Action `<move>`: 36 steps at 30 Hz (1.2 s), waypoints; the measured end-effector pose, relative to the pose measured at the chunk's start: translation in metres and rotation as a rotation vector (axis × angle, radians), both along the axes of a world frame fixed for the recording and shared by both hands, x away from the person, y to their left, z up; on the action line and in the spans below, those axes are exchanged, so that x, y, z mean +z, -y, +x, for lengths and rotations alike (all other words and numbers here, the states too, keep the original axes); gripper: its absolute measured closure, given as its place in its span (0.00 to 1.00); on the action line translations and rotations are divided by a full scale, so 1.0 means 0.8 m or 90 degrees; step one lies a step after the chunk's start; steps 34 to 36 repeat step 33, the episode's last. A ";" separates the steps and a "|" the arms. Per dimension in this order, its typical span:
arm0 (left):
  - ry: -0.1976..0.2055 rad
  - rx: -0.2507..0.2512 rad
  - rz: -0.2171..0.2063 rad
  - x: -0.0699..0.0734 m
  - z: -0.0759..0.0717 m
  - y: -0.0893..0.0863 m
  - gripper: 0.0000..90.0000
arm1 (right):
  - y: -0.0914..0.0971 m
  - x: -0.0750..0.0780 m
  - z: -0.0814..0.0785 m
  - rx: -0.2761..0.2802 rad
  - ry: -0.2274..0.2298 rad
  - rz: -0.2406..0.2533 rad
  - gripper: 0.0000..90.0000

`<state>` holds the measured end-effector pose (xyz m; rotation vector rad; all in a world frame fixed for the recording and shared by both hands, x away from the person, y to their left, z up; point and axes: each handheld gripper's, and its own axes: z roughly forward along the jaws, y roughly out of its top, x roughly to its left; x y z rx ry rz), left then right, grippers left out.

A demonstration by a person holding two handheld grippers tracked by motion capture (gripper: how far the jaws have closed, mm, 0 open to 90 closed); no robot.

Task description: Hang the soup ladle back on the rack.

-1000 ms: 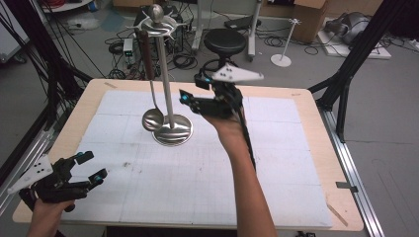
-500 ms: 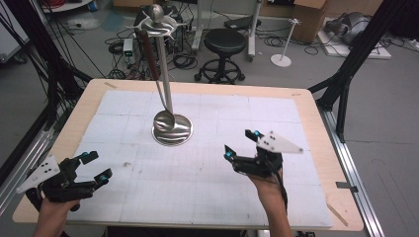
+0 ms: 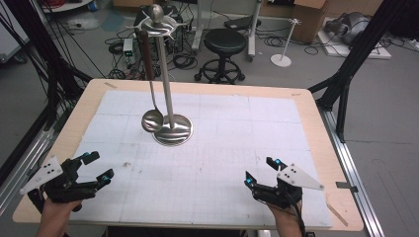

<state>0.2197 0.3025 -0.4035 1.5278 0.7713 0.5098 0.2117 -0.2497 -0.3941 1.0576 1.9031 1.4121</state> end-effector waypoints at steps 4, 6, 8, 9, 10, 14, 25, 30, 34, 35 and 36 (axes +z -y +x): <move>0.002 0.002 -0.004 0.001 -0.001 0.001 0.18 | 0.005 0.002 -0.012 -0.010 0.005 0.009 0.18; 0.002 0.001 -0.004 0.001 -0.002 0.002 0.18 | 0.007 0.001 -0.017 -0.017 0.004 0.006 0.18; 0.002 -0.003 0.003 0.000 -0.001 0.005 0.18 | 0.010 0.000 -0.017 -0.020 0.005 0.002 0.18; 0.001 -0.003 0.002 0.000 -0.001 0.006 0.18 | 0.011 0.000 -0.018 -0.024 0.000 0.005 0.18; 0.001 -0.006 0.003 0.000 -0.001 0.007 0.18 | 0.012 0.000 -0.017 -0.027 0.000 0.002 0.18; 0.001 -0.007 0.006 -0.001 -0.002 0.009 0.18 | 0.013 -0.001 -0.017 -0.031 -0.001 -0.006 0.18; -0.008 -0.007 0.010 -0.004 0.000 0.010 0.18 | 0.016 0.001 -0.019 -0.032 0.006 0.004 0.18; -0.009 -0.007 0.014 -0.004 0.001 0.010 0.18 | 0.018 0.001 -0.019 -0.034 0.003 0.008 0.18; -0.011 -0.005 0.013 -0.005 0.001 0.009 0.18 | 0.020 0.000 -0.019 -0.035 0.005 0.011 0.18; -0.011 -0.005 0.013 -0.005 0.001 0.009 0.18 | 0.020 0.000 -0.019 -0.035 0.005 0.011 0.18; -0.011 -0.005 0.013 -0.005 0.001 0.009 0.18 | 0.020 0.000 -0.019 -0.035 0.005 0.011 0.18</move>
